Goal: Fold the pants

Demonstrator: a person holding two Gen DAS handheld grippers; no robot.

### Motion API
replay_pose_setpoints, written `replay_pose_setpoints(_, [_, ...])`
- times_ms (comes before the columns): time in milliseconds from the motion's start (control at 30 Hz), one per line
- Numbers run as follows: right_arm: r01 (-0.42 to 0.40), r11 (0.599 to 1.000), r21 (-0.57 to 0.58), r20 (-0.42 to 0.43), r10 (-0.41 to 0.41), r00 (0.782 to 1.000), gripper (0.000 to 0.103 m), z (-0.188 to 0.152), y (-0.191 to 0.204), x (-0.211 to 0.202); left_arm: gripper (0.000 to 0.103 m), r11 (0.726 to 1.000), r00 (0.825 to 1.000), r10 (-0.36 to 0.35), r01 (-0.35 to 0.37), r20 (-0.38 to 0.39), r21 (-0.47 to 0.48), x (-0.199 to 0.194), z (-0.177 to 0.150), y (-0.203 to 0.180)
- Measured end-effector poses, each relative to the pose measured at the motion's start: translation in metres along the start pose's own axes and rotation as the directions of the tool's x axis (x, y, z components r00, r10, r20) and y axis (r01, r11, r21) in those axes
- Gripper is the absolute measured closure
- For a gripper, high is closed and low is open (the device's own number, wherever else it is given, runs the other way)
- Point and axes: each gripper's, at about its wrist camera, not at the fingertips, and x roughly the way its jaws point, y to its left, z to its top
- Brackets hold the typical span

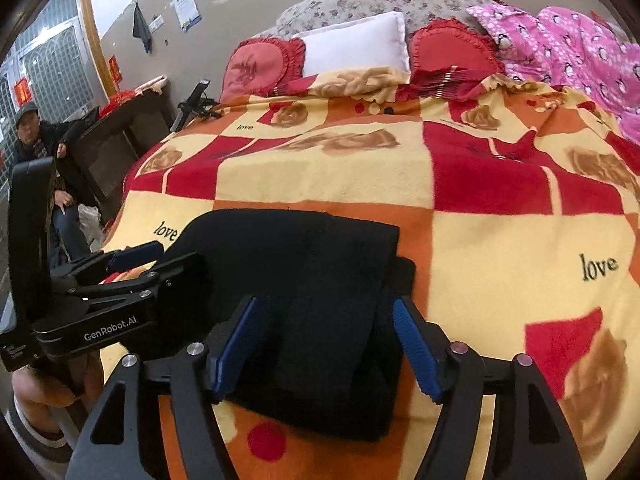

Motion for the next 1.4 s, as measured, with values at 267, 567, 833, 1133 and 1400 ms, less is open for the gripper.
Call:
replay_pose_setpoints(267, [-0.002, 1.0, -0.007, 0.055, 0.002, 0.998, 0.028, -0.013, 0.022, -0.031, 0.032, 1.0, 0.997, 0.006, -0.004, 0.083, -0.025, -0.041, -0.025, 0.002])
replay_pose_setpoints(567, [0.02, 1.0, -0.01, 0.1, -0.019, 0.995, 0.018, -0.029, 0.042, -0.051, 0.031, 0.998, 0.984, 0.065, -0.067, 0.167, 0.003, -0.086, -0.065, -0.011])
replay_pose_setpoints(833, [0.051, 0.999, 0.008, 0.127, -0.051, 0.991, 0.017, -0.038, 0.037, -0.073, 0.031, 0.992, 0.976, 0.126, -0.124, 0.176, -0.018, -0.113, -0.085, -0.018])
replay_pose_setpoints(1133, [0.064, 0.998, 0.013, 0.109, -0.065, 0.992, 0.017, -0.047, 0.03, -0.081, 0.031, 0.989, 0.966, 0.143, -0.145, 0.214, -0.006, -0.13, -0.092, -0.022])
replay_pose_setpoints(1400, [0.055, 0.998, -0.005, 0.109, -0.055, 0.993, 0.017, -0.046, 0.036, -0.082, 0.031, 0.987, 0.966, 0.156, -0.161, 0.205, 0.011, -0.127, -0.094, -0.021])
